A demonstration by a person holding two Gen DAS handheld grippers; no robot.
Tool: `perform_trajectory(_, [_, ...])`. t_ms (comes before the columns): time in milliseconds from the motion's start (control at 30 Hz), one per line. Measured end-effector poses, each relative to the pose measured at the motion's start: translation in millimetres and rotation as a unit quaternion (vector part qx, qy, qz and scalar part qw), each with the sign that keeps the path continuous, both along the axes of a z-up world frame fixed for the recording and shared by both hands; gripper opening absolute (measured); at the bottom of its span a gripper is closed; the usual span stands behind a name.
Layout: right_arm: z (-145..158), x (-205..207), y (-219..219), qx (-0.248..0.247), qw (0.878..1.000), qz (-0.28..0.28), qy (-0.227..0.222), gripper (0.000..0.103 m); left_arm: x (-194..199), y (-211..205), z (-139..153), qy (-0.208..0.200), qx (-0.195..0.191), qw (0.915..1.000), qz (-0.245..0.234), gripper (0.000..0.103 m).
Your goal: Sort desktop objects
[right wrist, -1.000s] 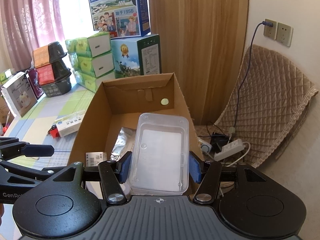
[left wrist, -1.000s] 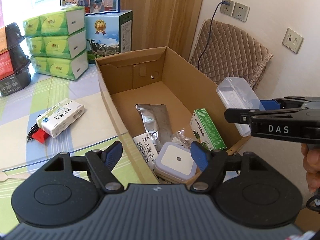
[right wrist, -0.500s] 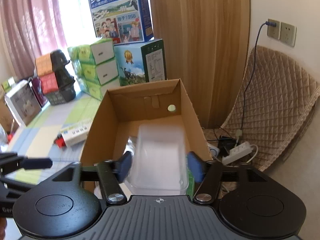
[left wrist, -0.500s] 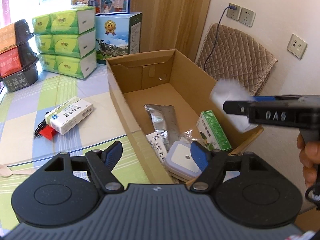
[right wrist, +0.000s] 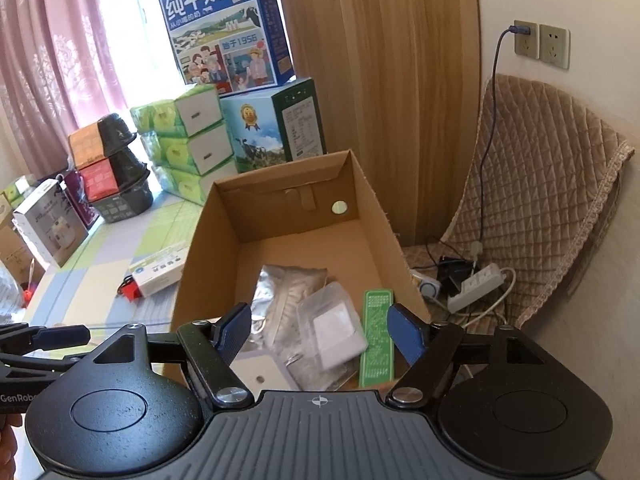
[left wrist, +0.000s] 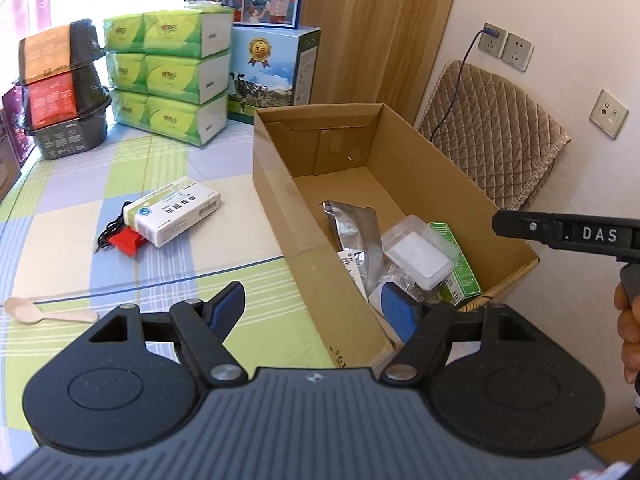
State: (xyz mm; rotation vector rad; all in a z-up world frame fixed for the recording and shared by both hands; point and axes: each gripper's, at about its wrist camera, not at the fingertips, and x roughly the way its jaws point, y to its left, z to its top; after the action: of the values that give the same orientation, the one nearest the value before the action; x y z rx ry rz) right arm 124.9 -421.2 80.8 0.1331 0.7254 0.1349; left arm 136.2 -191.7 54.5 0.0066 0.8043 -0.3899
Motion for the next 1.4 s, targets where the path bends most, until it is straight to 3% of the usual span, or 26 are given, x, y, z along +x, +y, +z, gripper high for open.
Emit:
perform_trajectory(367, [17,-34,35,-0.013,0.999,0.027,-0.012,0.080,-31,40,17,-0.010,-0.009,0.9993,0.035,0.072])
perform_trajectory(733, [37,-55,75,-0.021,0.997,0.062,-0.031,0.091,-59,94,32,-0.028,-0.011,0.9965,0.077,0.079])
perform_trajectory(1033, [40,-65,117,-0.023,0.993,0.107,-0.038,0.100,-82,146,24,-0.025,-0.006,0.9927,0.117,0.091])
perform_trajectory(1400, [29,-73,158,-0.026,0.989,0.145,-0.035,0.101,-97,213,10,-0.019,0.005,0.9835,0.180,0.100])
